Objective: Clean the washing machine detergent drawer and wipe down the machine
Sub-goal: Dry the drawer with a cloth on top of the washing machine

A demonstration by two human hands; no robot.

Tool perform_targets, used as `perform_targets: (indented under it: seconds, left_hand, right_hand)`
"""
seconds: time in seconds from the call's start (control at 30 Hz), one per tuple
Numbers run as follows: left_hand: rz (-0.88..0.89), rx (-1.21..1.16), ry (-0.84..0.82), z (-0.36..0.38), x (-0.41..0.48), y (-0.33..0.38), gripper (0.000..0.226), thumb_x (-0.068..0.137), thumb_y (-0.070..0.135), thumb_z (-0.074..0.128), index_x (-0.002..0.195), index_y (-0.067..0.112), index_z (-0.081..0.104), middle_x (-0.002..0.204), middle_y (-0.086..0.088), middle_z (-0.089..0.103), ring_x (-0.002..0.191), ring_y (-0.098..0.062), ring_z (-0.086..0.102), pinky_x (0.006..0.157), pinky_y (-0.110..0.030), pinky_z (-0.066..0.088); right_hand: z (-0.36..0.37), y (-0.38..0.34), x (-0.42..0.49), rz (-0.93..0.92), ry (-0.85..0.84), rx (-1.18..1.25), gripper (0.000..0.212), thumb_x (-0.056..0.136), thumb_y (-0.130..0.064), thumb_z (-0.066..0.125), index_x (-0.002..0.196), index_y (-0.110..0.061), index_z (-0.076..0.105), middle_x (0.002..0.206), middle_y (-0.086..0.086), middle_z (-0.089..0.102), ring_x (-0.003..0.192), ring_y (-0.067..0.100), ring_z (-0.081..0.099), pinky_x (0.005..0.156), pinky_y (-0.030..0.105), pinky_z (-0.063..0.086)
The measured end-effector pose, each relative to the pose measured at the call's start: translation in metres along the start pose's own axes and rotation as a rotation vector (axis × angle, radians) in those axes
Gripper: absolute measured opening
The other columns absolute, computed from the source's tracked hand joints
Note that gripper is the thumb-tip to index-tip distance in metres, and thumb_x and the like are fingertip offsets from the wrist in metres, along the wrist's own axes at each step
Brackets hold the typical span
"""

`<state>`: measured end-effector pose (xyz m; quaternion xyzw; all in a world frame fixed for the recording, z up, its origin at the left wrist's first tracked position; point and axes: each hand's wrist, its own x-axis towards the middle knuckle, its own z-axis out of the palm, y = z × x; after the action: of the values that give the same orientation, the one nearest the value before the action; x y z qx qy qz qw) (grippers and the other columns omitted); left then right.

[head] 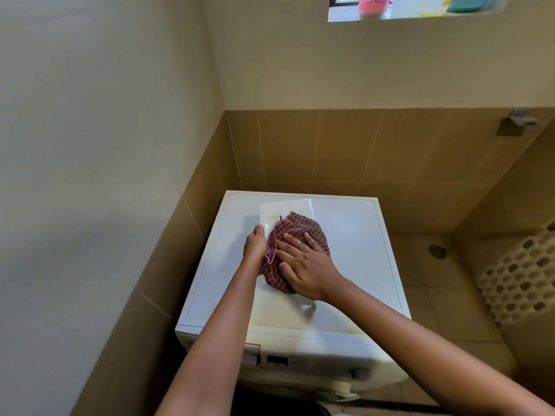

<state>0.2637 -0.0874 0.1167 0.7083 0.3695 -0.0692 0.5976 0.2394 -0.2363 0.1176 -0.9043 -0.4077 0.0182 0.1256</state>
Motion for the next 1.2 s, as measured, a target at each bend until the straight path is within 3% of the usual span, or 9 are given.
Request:
perform_targets:
  seconds: [0.17,0.3,0.5,0.63,0.7,0.8,0.93,1.13,1.2]
  left_hand:
    - [-0.023,-0.100,-0.043,-0.004,0.006,-0.003,0.055,0.103,0.042,0.022,0.135,0.007,0.049,0.127,-0.014,0.058,0.105,-0.024,0.055,0.086,-0.034,0.047]
    - [0.003,-0.095,-0.028,-0.002,0.002,0.000,0.056,0.103,0.046,0.023,0.137,0.010,0.048,0.135,-0.014,0.055,0.118,-0.029,0.054,0.095,-0.036,0.047]
    - [0.007,-0.059,0.030,0.006,0.002,0.008,0.058,0.102,0.049,0.024,0.136,0.009,0.047,0.131,-0.014,0.056,0.116,-0.031,0.055,0.099,-0.041,0.048]
    - [0.035,-0.042,0.072,0.008,0.005,0.002,0.055,0.102,0.046,0.023,0.134,0.010,0.048,0.129,-0.014,0.057,0.112,-0.031,0.055,0.099,-0.041,0.047]
    - [0.031,-0.045,0.091,0.008,0.009,-0.001,0.049,0.103,0.043,0.024,0.124,0.009,0.052,0.121,-0.014,0.058,0.106,-0.029,0.056,0.096,-0.040,0.048]
    - [0.036,-0.045,0.117,0.009,0.011,-0.001,0.039,0.104,0.039,0.024,0.105,0.010,0.051,0.101,-0.013,0.057,0.090,-0.024,0.055,0.086,-0.035,0.048]
    - [0.058,-0.036,0.151,0.010,0.012,-0.002,0.035,0.105,0.036,0.025,0.100,0.011,0.048,0.098,-0.011,0.055,0.083,-0.019,0.053,0.079,-0.029,0.045]
    - [0.043,-0.063,0.163,0.013,0.010,-0.004,0.041,0.105,0.039,0.026,0.119,0.009,0.050,0.111,-0.014,0.058,0.099,-0.023,0.058,0.092,-0.031,0.050]
    - [0.036,-0.069,0.165,0.013,0.011,-0.006,0.043,0.104,0.040,0.026,0.124,0.009,0.050,0.116,-0.015,0.058,0.103,-0.025,0.059,0.094,-0.033,0.050]
  right_hand:
    - [-0.002,0.009,0.037,0.038,-0.055,-0.039,0.056,0.098,-0.036,0.022,0.150,-0.018,0.025,0.158,-0.003,0.023,0.148,0.014,0.006,0.119,0.048,-0.006]
    - [-0.005,0.020,0.069,0.105,-0.092,-0.053,0.059,0.096,-0.038,0.016,0.152,-0.021,0.018,0.160,-0.005,0.015,0.148,0.015,0.003,0.118,0.051,-0.008]
    - [-0.006,0.042,0.110,0.206,-0.059,-0.031,0.052,0.100,-0.038,0.021,0.152,-0.031,0.018,0.160,-0.008,0.010,0.148,0.014,0.005,0.118,0.052,-0.005]
    - [-0.008,0.057,0.129,0.330,-0.036,0.027,0.054,0.098,-0.042,0.022,0.151,-0.030,0.024,0.159,-0.002,0.020,0.147,0.018,0.012,0.117,0.051,0.000]
    - [-0.009,0.067,0.135,0.432,-0.003,0.092,0.052,0.098,-0.041,0.023,0.146,-0.025,0.034,0.153,0.004,0.034,0.143,0.023,0.022,0.115,0.050,0.012]
    - [-0.013,0.082,0.132,0.635,0.038,0.379,0.047,0.099,-0.037,0.025,0.137,-0.015,0.040,0.140,0.015,0.041,0.130,0.032,0.037,0.103,0.046,0.033]
    - [-0.015,0.082,0.107,0.733,0.089,0.710,0.046,0.101,-0.037,0.028,0.134,-0.005,0.035,0.131,0.021,0.050,0.117,0.037,0.050,0.087,0.037,0.040]
    - [-0.002,0.063,0.053,0.742,0.110,0.564,0.048,0.100,-0.046,0.027,0.107,-0.004,0.050,0.097,0.011,0.062,0.083,0.026,0.059,0.063,0.032,0.042]
    - [0.001,0.054,0.032,0.728,0.120,0.584,0.047,0.100,-0.047,0.027,0.103,-0.007,0.051,0.091,0.007,0.062,0.079,0.022,0.059,0.061,0.032,0.044]
